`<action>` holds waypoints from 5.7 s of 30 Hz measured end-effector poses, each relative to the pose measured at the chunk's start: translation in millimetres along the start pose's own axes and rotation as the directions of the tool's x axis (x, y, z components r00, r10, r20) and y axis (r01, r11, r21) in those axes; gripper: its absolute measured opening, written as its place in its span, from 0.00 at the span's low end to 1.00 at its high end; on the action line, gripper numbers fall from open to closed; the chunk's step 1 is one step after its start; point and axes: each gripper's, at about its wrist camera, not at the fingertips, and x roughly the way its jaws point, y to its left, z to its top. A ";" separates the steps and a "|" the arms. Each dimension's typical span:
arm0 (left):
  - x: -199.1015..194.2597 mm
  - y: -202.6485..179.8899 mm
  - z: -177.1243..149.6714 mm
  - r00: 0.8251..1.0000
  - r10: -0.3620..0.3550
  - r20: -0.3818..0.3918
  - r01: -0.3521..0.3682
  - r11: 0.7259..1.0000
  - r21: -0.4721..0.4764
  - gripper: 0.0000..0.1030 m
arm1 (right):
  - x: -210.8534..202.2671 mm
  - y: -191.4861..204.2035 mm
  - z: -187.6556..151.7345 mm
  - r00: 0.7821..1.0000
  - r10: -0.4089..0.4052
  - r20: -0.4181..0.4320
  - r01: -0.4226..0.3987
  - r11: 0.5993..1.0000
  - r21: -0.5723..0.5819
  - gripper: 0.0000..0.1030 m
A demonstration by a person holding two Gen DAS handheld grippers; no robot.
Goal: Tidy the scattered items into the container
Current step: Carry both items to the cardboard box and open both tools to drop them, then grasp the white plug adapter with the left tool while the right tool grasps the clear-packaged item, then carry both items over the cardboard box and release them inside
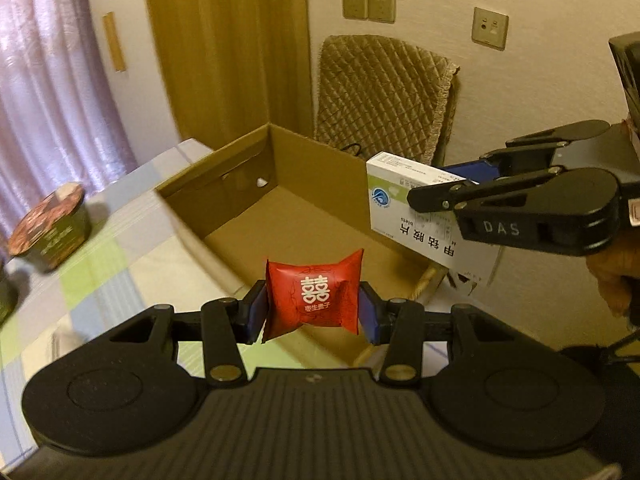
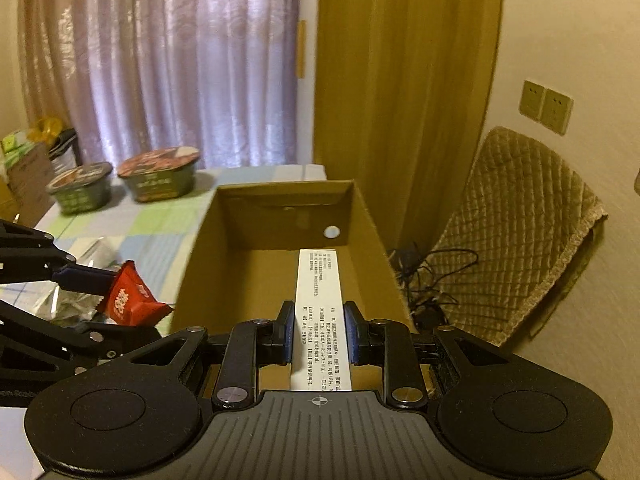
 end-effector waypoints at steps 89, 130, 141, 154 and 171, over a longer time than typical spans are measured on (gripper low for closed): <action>-50.6 110.7 -210.4 0.958 0.230 -0.174 -0.283 0.861 -0.422 0.81 | 28.8 202.5 -32.6 0.927 0.358 -0.111 -0.375 0.894 -0.245 0.92; -29.8 136.6 -264.1 0.927 0.277 -0.253 -0.366 0.814 -0.452 0.73 | 179.0 292.9 -75.1 0.796 0.351 -0.493 -0.567 0.718 -0.404 0.65; -18.6 138.2 -257.0 0.926 0.272 -0.261 -0.364 0.825 -0.433 0.63 | 140.4 248.7 -84.7 0.852 0.303 -0.428 -0.451 0.840 -0.302 0.63; -42.6 113.1 -246.4 0.937 0.237 -0.258 -0.324 0.865 -0.382 0.60 | 89.9 222.1 -80.6 0.888 0.288 -0.359 -0.391 0.883 -0.260 0.63; -81.4 79.0 -202.5 0.946 0.268 -0.181 -0.316 0.888 -0.335 0.60 | 13.3 176.6 -41.7 0.944 0.272 -0.189 -0.312 0.922 -0.232 0.62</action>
